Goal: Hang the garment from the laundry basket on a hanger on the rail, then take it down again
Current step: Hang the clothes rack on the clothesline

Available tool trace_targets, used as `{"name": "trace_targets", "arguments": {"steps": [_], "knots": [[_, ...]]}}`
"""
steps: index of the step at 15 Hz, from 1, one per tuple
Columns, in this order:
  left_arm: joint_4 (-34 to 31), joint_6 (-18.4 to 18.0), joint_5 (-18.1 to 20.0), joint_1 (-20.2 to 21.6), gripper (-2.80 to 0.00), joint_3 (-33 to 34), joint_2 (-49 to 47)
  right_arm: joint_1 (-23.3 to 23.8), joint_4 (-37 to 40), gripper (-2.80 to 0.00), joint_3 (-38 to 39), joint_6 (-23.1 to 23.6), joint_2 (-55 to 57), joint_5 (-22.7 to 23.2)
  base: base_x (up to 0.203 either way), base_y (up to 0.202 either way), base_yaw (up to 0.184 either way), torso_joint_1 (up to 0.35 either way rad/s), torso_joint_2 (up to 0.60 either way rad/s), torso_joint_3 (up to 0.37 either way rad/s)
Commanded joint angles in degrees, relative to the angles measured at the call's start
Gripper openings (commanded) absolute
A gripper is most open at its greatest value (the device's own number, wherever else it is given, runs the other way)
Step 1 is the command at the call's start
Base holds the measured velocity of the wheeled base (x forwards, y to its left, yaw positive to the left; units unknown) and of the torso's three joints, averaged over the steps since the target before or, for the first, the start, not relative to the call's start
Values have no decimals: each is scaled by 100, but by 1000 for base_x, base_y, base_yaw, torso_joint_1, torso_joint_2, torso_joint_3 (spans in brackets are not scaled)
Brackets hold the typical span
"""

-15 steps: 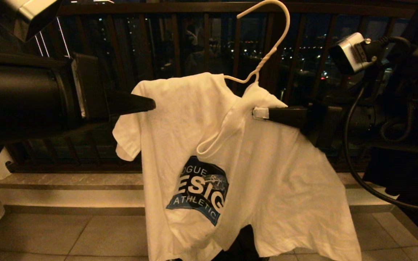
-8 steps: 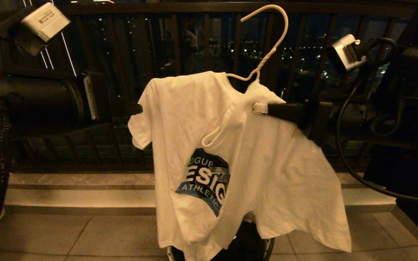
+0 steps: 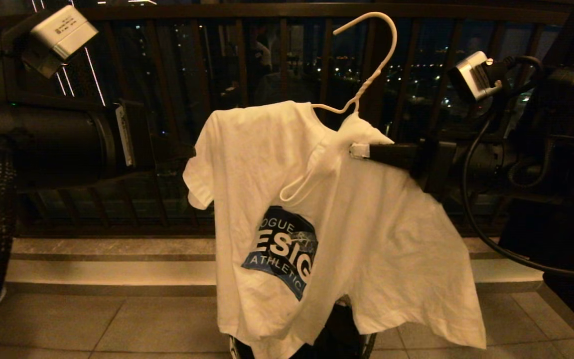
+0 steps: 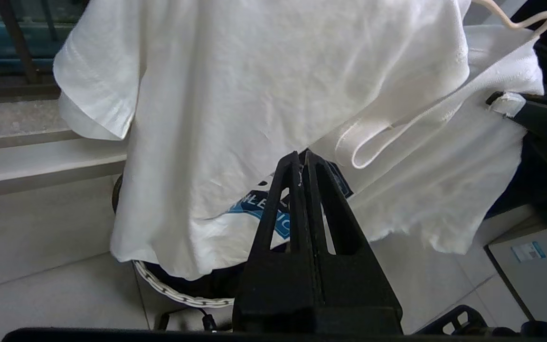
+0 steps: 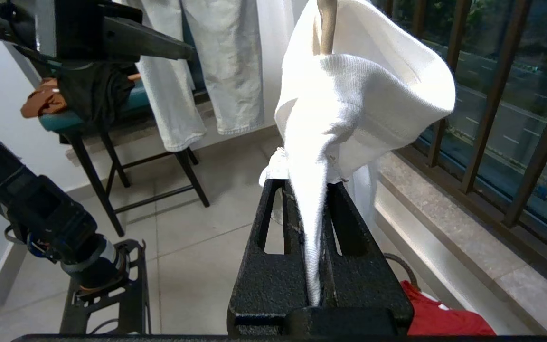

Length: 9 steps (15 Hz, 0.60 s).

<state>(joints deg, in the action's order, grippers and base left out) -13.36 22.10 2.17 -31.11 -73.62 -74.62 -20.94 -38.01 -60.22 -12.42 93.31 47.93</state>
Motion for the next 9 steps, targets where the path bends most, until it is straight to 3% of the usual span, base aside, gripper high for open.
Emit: {"name": "trace_targets", "arguments": {"steps": [1,9], "knots": [[-9,15,3,0,-280,-4,8,11,-22,-280,11,-6,-15,32,0,0,0,0,0,0],[-9,22,12,0,-280,-30,0,20,-44,-280,50,3,-41,32,0,0,0,0,0,0]]}}
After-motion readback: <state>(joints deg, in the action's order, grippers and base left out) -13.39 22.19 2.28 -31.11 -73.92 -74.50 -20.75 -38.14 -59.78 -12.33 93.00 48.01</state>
